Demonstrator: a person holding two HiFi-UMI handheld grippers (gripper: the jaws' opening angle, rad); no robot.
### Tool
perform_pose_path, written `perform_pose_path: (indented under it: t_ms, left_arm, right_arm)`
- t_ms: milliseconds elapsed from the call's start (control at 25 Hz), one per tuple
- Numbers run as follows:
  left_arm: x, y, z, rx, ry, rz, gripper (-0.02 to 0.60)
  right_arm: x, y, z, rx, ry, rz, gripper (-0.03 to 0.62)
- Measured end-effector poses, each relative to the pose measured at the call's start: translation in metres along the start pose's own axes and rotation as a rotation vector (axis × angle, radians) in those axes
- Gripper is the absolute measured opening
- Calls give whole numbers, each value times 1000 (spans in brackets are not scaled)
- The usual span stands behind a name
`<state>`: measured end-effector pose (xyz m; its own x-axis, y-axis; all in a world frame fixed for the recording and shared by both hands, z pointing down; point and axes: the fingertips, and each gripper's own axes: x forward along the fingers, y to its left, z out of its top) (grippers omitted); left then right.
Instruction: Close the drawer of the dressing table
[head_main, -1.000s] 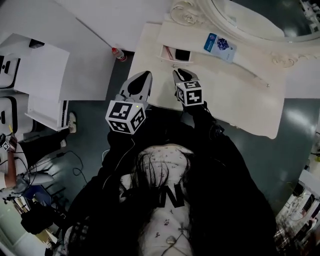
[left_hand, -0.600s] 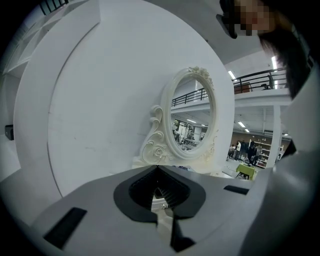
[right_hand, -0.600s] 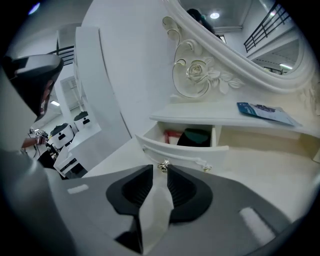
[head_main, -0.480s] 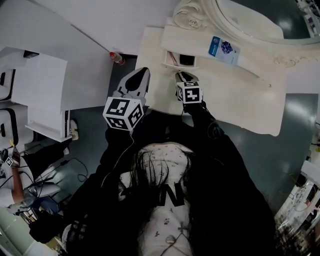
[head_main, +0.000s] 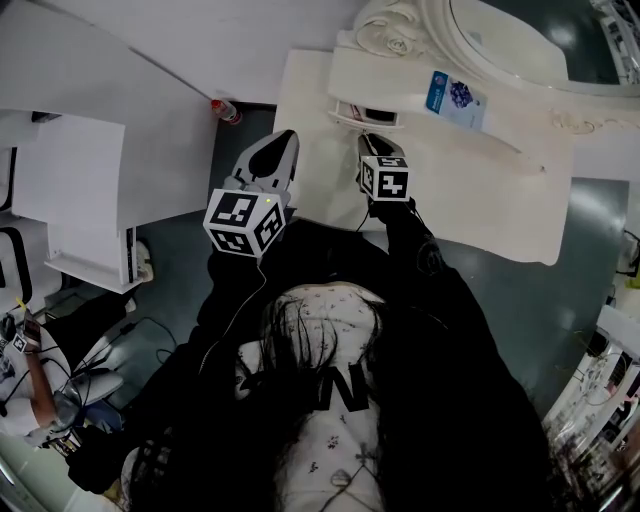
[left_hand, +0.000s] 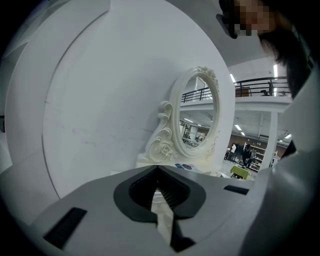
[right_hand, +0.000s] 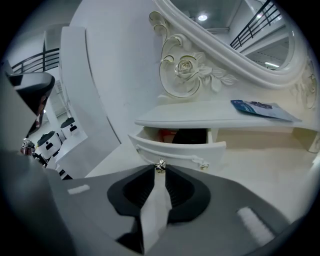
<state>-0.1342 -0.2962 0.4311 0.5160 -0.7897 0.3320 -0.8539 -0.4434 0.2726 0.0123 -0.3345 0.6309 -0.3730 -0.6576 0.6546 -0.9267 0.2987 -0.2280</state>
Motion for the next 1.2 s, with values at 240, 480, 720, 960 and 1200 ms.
perform_pose_path:
  t_ms: [240,480,720,960,1200]
  left_arm:
    - [6,23,-1,-31,1,4,0]
    - [17,32,-2,-43,10,-27,0]
    - [28,39,3,-52,0,-55,0]
    - [34,44,2,-60,1,-73,0]
    - [32,56,3,-70,0,-60,0]
  right_arm:
    - [12,-2,11,-15,5,-23,78]
    - [18,-8,19,-12,2,-48,81]
    - [25,-12,26,-20,12,-73,84]
    - [31,-21,37,-25,9,-101,84]
    - [33,-20,37,-15,13,-94,94]
